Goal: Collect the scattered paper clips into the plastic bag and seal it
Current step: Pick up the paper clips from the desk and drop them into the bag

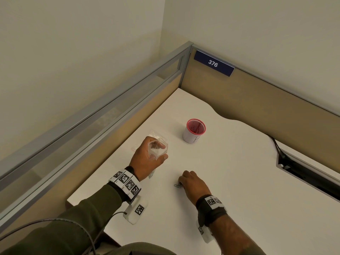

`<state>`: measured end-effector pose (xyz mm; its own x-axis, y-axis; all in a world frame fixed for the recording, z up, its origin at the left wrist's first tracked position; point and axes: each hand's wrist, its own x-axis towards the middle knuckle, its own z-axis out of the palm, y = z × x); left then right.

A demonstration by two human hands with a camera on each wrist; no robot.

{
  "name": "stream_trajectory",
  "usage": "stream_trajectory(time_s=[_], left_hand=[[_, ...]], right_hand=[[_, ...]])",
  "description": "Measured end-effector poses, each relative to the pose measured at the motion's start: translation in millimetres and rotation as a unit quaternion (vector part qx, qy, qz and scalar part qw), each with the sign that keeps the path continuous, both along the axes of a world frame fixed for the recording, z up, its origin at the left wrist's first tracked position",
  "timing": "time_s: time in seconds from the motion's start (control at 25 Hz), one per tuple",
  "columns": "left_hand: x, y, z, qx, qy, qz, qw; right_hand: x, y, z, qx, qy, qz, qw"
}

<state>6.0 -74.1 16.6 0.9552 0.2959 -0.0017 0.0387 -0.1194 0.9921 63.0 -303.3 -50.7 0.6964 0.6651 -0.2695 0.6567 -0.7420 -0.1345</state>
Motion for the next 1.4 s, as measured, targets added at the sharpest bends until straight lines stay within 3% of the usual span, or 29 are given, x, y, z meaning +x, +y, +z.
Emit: stream_trajectory(time_s=[0.2, 0.4, 0.6, 0.76, 1.0, 1.2, 1.32, 1.4], left_hand=[[-0.3, 1.4, -0.4, 0.012, -0.003, 0.007, 1.0], [0.3, 2.8, 1.1, 0.017, -0.002, 0.011, 1.0], [3.4, 0.1, -2.0, 0.017, 0.006, 0.003, 1.0], [6.5, -8.6, -0.7, 0.027, 0.01, -0.01, 1.0], [7.1, -21.7, 4.0, 0.048, 0.021, -0.034, 0.998], [5.3, -24.2, 4.1, 0.043, 0.017, -0.033, 0.998], [3.1, -20.7, 0.9, 0.037, 0.009, -0.032, 0.999], [1.3, -18.6, -2.6, 0.032, 0.005, -0.029, 0.999]], right_hand=[[13.4, 16.6, 6.2, -0.009, 0.002, -0.035, 0.999], [27.8, 10.5, 13.2, 0.073, 0.067, -0.172, 0.98], [26.9, 13.3, 71.6, 0.306, 0.095, -0.269, 0.908], [17.0, 41.6, 134.9, 0.434, 0.118, -0.23, 0.863], [0.1, 72.8, 152.0, 0.429, 0.127, -0.17, 0.878], [-0.5, 65.3, 148.2, 0.437, 0.096, -0.175, 0.877], [11.5, 47.3, 134.6, 0.447, 0.077, -0.198, 0.869], [22.3, 28.9, 111.1, 0.39, 0.06, -0.216, 0.893]])
